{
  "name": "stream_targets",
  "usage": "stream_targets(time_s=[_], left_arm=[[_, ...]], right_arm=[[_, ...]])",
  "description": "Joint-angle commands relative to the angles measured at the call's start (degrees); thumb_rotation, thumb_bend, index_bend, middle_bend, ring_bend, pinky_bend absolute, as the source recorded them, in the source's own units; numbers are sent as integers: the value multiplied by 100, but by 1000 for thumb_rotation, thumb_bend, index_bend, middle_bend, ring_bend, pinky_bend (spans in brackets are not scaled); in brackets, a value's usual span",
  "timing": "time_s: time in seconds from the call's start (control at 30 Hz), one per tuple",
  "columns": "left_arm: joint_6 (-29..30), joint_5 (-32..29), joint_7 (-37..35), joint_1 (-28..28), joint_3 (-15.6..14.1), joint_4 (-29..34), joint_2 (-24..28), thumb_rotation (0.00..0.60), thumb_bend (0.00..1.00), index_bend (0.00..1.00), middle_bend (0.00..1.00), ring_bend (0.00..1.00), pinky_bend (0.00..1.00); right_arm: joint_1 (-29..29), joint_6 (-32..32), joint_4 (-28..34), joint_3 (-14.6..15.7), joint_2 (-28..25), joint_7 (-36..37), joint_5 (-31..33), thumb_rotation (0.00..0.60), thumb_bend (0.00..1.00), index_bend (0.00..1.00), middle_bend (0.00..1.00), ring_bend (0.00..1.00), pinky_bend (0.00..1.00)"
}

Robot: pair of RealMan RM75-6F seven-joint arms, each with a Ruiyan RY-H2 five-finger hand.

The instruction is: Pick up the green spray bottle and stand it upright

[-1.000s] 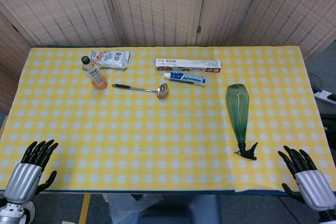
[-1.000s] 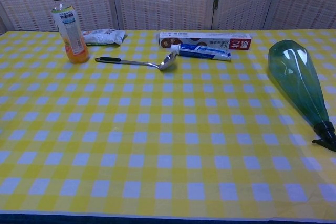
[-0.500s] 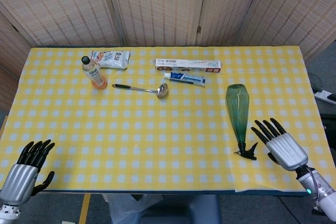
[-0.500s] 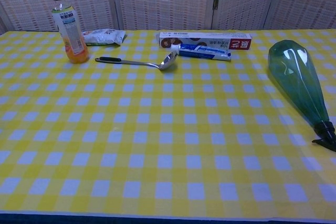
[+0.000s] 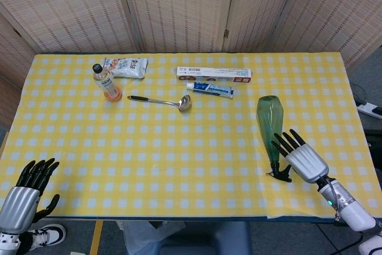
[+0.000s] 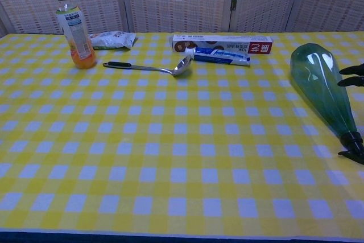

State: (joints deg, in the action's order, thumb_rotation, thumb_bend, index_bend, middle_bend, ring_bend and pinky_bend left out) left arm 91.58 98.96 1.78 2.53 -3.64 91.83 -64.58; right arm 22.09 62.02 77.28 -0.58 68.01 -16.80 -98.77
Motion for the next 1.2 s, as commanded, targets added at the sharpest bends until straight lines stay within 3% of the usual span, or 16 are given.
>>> stream_targets(time_s=[0.03, 0.83, 1.2], left_arm=[[21, -7, -7, -11, 7, 4, 5, 600, 451, 73, 89, 89, 0], [62, -80, -134, -39, 65, -32, 42, 600, 451, 75, 89, 91, 0], [129, -3, -236, -57, 47, -26, 82, 600, 451, 75, 89, 91, 0]], right_arm=[[126, 109, -246, 16, 220, -107, -157, 600, 334, 0, 0, 0, 0], [367, 416, -2033, 376, 1514, 290, -330, 600, 333, 0, 0, 0, 0], [496, 443, -1955, 248, 1798, 0, -152, 600, 334, 0, 0, 0, 0]])
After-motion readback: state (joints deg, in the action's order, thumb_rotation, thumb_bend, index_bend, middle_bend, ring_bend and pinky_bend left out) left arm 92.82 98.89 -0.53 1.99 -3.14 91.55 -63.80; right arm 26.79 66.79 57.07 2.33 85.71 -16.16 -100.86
